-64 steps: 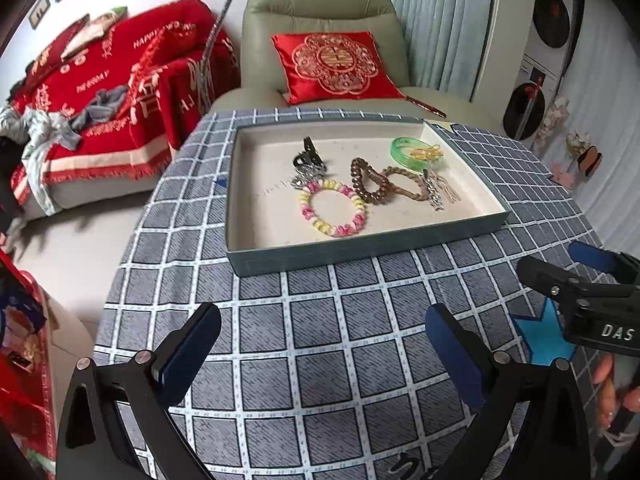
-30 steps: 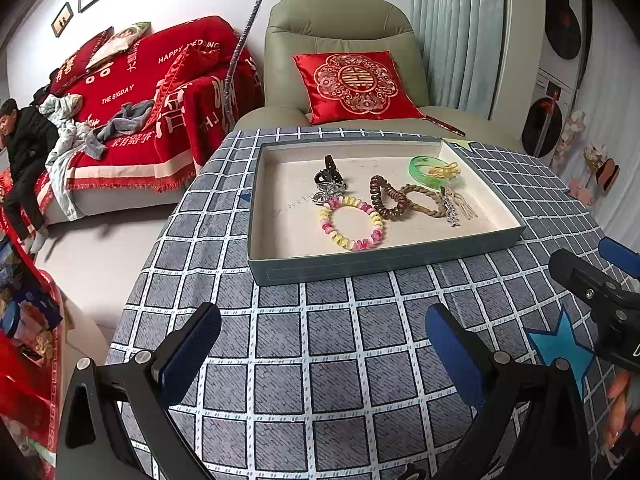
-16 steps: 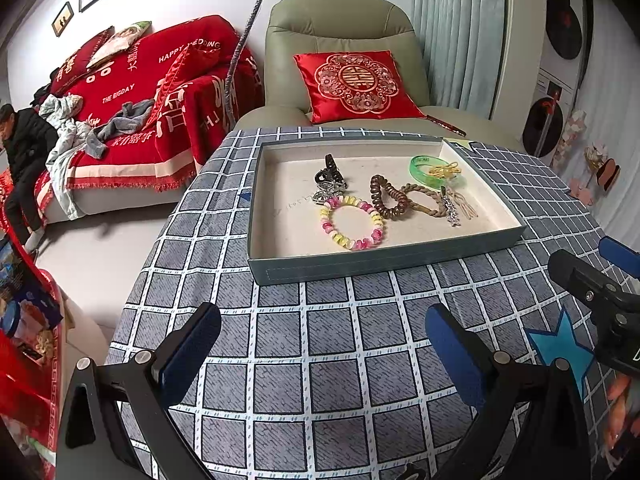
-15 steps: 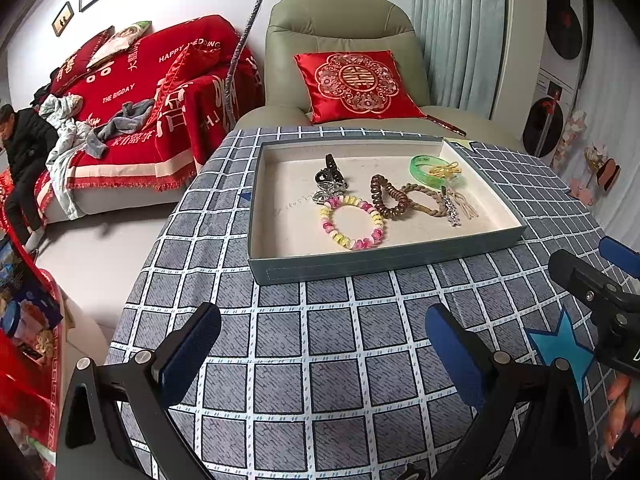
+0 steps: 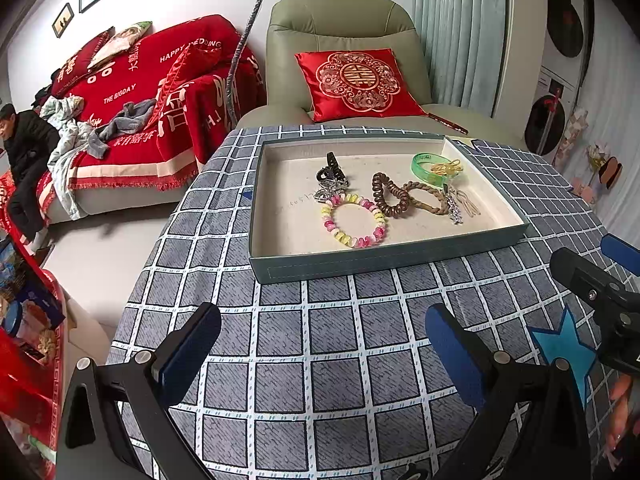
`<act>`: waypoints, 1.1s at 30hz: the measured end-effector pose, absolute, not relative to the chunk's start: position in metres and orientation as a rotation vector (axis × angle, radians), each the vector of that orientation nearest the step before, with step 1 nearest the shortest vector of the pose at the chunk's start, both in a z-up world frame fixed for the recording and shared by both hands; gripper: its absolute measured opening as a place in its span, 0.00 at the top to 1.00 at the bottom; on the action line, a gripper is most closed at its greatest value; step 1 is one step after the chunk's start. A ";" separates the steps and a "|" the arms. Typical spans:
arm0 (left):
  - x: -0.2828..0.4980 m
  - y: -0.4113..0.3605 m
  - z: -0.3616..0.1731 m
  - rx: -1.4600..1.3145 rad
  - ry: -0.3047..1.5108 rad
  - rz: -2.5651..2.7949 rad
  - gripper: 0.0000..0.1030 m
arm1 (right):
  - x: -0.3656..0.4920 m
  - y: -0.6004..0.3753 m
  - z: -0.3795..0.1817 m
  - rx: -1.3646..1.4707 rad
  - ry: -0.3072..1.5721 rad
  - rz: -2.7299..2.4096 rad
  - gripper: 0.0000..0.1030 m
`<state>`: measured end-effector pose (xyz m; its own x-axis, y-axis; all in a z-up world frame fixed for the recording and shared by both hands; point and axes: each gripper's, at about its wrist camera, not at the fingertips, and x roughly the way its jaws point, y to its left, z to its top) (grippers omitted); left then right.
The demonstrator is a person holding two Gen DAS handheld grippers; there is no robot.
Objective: Organize jewelry
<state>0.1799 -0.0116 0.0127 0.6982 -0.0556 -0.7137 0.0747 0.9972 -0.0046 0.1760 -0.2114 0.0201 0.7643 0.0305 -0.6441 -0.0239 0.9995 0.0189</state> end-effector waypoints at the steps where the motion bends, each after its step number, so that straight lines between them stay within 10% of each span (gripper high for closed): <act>1: 0.180 -0.012 0.013 0.025 0.795 -0.073 0.00 | 0.176 -0.211 0.020 0.009 0.701 0.029 0.00; 33: 0.180 -0.010 0.013 0.019 0.805 -0.061 0.00 | 0.176 -0.208 0.019 0.006 0.703 0.030 0.00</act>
